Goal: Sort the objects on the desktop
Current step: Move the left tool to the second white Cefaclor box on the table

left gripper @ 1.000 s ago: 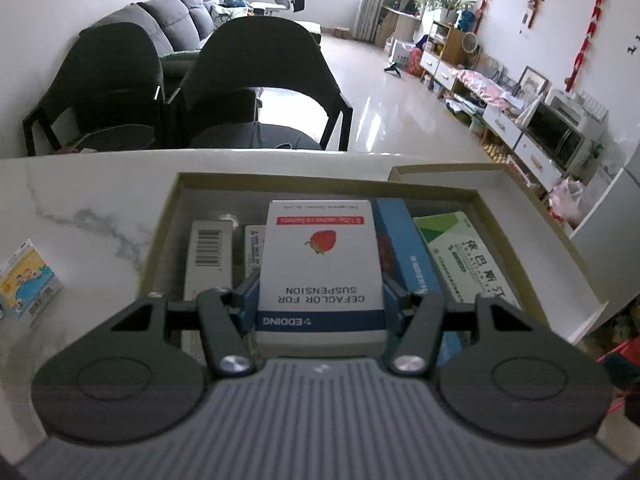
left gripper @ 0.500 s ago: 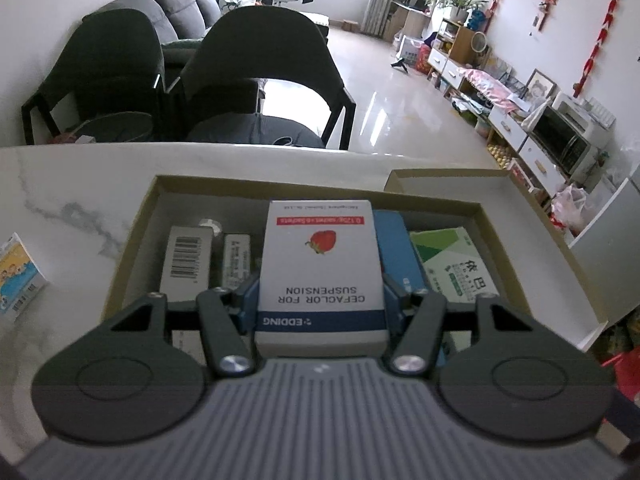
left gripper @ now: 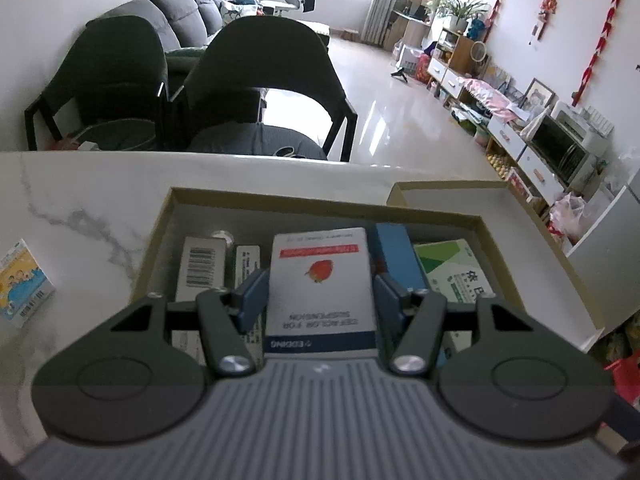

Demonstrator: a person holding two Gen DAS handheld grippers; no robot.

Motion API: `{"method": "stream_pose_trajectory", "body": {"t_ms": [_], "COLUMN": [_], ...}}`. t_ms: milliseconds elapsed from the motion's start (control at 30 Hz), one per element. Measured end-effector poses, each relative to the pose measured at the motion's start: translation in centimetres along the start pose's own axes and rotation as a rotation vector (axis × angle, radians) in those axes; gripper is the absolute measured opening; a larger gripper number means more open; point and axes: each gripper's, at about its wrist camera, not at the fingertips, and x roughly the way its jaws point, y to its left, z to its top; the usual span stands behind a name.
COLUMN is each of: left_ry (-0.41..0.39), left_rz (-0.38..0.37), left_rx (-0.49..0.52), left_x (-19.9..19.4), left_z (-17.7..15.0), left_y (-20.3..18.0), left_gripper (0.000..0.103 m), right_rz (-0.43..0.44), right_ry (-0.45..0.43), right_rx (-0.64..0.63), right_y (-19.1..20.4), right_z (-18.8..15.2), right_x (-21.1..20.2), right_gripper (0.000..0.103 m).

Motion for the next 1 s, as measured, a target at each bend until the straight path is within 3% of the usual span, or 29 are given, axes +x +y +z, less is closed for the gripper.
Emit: {"method": "stream_pose_trajectory", "body": {"t_ms": [500, 1000], "left_ry": [-0.038, -0.090], "left_rz": [0.008, 0.061], "left_rx": [-0.008, -0.112], "left_x": [-2.1, -5.1], "left_z": [0.1, -0.2], "left_y": [1.6, 8.0], "left_gripper": [0.065, 0.080], "right_rz": [-0.010, 0.016], "right_ry": [0.020, 0.049], "right_rx": [-0.048, -0.105], "right_y": [2.5, 6.0], "right_z": [-0.5, -1.5], "right_x": [0.7, 1.7], "right_gripper": [0.102, 0.102]}}
